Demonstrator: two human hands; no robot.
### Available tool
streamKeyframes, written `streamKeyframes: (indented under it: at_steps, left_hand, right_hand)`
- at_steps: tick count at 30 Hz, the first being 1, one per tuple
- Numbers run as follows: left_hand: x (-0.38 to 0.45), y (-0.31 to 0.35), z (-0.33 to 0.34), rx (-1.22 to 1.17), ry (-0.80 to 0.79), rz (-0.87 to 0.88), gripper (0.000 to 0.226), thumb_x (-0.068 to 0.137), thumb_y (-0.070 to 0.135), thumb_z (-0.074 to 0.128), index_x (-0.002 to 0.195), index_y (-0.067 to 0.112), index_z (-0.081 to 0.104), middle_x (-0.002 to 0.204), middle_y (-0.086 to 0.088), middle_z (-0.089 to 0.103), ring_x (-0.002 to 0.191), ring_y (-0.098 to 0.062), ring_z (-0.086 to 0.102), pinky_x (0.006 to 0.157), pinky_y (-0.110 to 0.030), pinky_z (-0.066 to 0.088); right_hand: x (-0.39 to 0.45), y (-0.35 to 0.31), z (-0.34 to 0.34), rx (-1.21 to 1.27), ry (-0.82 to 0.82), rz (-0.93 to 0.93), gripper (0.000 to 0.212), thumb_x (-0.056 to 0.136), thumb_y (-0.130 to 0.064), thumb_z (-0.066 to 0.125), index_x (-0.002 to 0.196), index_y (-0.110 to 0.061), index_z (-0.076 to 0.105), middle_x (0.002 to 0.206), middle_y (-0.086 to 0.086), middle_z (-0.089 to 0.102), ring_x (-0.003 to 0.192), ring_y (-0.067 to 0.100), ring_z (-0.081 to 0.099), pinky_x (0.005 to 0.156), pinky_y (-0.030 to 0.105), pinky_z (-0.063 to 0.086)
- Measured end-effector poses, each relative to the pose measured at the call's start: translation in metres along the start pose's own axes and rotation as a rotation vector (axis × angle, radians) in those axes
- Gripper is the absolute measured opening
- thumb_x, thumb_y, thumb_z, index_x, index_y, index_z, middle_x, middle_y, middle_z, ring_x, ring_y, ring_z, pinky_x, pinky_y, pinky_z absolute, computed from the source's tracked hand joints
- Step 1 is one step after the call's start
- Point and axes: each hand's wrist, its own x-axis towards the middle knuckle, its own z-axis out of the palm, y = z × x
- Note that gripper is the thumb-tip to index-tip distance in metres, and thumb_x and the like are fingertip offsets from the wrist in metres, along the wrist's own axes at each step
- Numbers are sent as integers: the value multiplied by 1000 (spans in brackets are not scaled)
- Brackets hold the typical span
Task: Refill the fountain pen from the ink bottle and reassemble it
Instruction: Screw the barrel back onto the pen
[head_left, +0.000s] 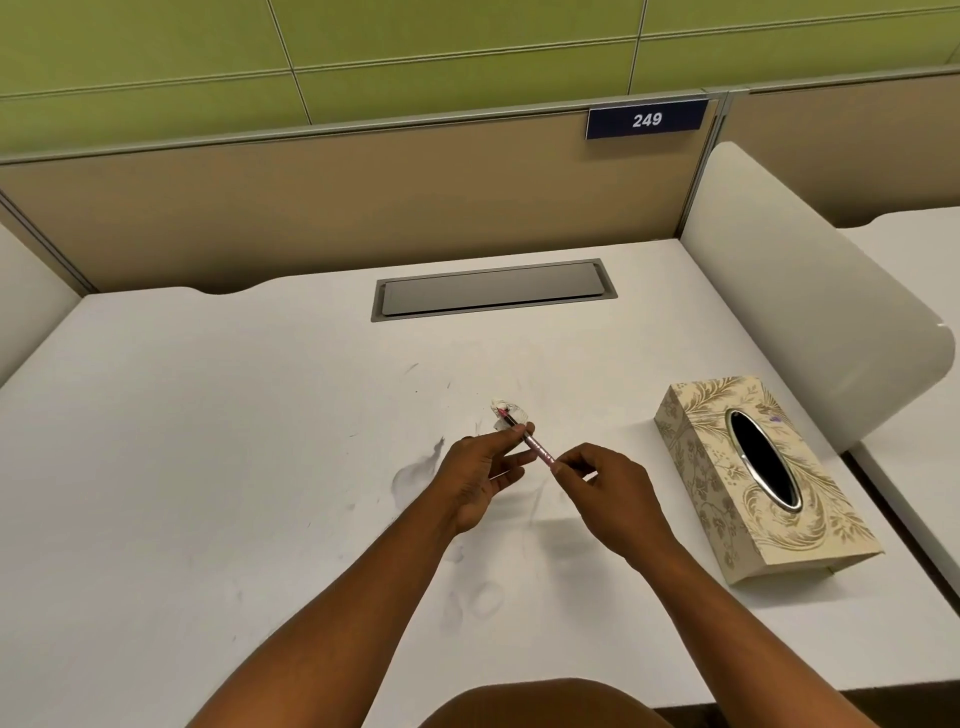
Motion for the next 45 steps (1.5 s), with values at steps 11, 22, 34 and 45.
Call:
streamKeyframes:
  at_steps: [11, 22, 34, 45]
  left_hand:
    - [3, -1, -4, -10, 34, 0, 16, 91, 21, 69, 102, 13, 77, 120, -4, 74, 108, -26, 69, 87, -32, 49]
    - [5, 3, -6, 10, 39, -2, 24, 93, 22, 66, 112, 10, 74, 122, -4, 73, 108, -24, 68, 81, -27, 50]
    - [5, 3, -5, 6, 44, 0, 16, 92, 21, 66, 103, 13, 76, 121, -6, 73, 119, -31, 65, 84, -29, 48]
    - [0, 2, -3, 9, 39, 3, 20, 93, 22, 66, 108, 14, 75, 121, -4, 73, 116, -28, 66, 85, -30, 49]
  right_hand:
    - [2, 1, 3, 165, 41, 82, 11, 84, -37, 73, 88, -27, 71, 86, -10, 68, 78, 8, 61, 66, 22, 42]
    - [5, -2, 7, 216, 30, 111, 11, 94, -33, 61, 91, -24, 68, 75, -8, 74, 68, 13, 67, 71, 36, 55]
    - [5, -4, 6, 138, -23, 100, 16, 95, -32, 58, 88, -24, 70, 73, -10, 76, 70, 9, 69, 78, 39, 56]
    - [-1, -4, 6, 161, -22, 96, 11, 87, -37, 69, 89, -27, 71, 71, -9, 73, 72, 10, 68, 74, 35, 54]
